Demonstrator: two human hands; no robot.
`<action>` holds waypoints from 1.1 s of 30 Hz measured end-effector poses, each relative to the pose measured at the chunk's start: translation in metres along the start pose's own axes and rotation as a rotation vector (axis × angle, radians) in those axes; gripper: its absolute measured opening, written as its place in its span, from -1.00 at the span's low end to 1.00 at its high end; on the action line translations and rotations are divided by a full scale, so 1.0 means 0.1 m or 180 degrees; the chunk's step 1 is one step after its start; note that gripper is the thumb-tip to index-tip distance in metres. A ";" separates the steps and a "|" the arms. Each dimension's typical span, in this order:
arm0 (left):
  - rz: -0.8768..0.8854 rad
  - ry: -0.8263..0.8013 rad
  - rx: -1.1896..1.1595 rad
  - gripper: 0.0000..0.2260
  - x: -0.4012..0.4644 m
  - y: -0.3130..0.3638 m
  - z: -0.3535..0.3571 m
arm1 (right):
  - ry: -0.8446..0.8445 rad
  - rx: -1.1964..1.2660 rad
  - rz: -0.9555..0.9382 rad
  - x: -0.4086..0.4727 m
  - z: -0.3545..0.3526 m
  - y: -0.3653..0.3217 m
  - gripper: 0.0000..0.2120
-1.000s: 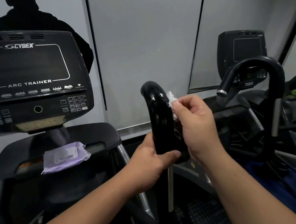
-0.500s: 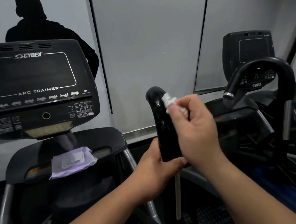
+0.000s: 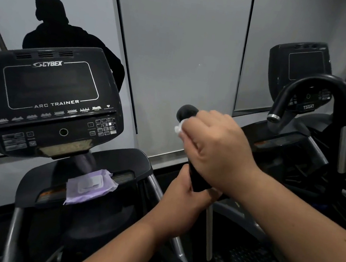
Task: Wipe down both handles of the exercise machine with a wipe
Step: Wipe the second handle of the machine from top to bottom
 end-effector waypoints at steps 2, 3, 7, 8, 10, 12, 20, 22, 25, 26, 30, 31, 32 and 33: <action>0.0002 0.0038 0.0016 -0.60 -0.02 0.00 -0.01 | -0.0155 -0.0104 -0.0153 0.03 0.00 0.01 -0.86; 0.0001 0.0043 0.0029 -0.57 -0.02 0.00 0.00 | -0.0124 -0.0083 -0.0012 0.04 -0.04 0.11 -0.84; -0.0027 0.0054 0.0081 -0.60 -0.05 0.00 0.00 | -0.0163 -0.0180 -0.0091 0.08 -0.05 0.03 -0.86; -0.0014 0.0051 0.0106 -0.62 -0.06 0.01 0.01 | -0.0275 -0.0258 -0.0304 0.07 0.00 -0.07 -0.85; -0.0009 0.0029 0.0132 -0.61 -0.07 0.02 0.02 | -0.0330 -0.0217 -0.0258 0.09 -0.01 -0.02 -0.83; -0.0026 0.0014 0.0136 -0.59 -0.10 0.02 0.03 | -0.0194 -0.0161 0.0041 0.12 -0.07 0.11 -0.84; 0.0017 0.0050 0.0075 -0.54 -0.10 0.00 0.05 | -0.0198 -0.0393 0.0096 0.17 -0.09 0.12 -0.87; 0.0003 0.0045 0.0057 -0.59 -0.09 -0.01 0.05 | -0.0391 -0.0452 -0.0245 0.16 0.02 -0.07 -0.88; 0.0025 0.0047 0.0068 -0.53 -0.08 -0.02 0.06 | -0.0334 -0.0339 0.0022 0.17 -0.06 0.09 -0.88; 0.0025 0.0061 0.0080 -0.51 -0.09 -0.02 0.06 | -0.0263 -0.0287 0.0194 0.17 -0.10 0.18 -0.87; -0.0001 0.0023 0.0071 -0.51 -0.08 -0.02 0.06 | -0.0523 -0.0175 -0.0167 0.17 0.02 -0.02 -0.86; 0.0002 0.0027 0.0061 -0.50 -0.08 -0.03 0.06 | -0.0564 -0.0147 -0.0139 0.18 0.02 0.01 -0.85; 0.0007 0.0035 0.0057 -0.47 -0.07 -0.03 0.06 | -0.0525 -0.0134 -0.0003 0.19 -0.02 0.09 -0.85; 0.0006 0.0054 0.0052 -0.46 -0.07 -0.03 0.06 | -0.0450 -0.0135 0.0134 0.20 -0.05 0.17 -0.84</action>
Point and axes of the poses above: each hand's wrist, its own x-axis towards the middle knuckle, its own z-axis out of the palm, y = z × x, the point moved 8 cm from there along x, towards the middle knuckle, and after that the axes turned 14 degrees about -z, right-handed, at the moved point
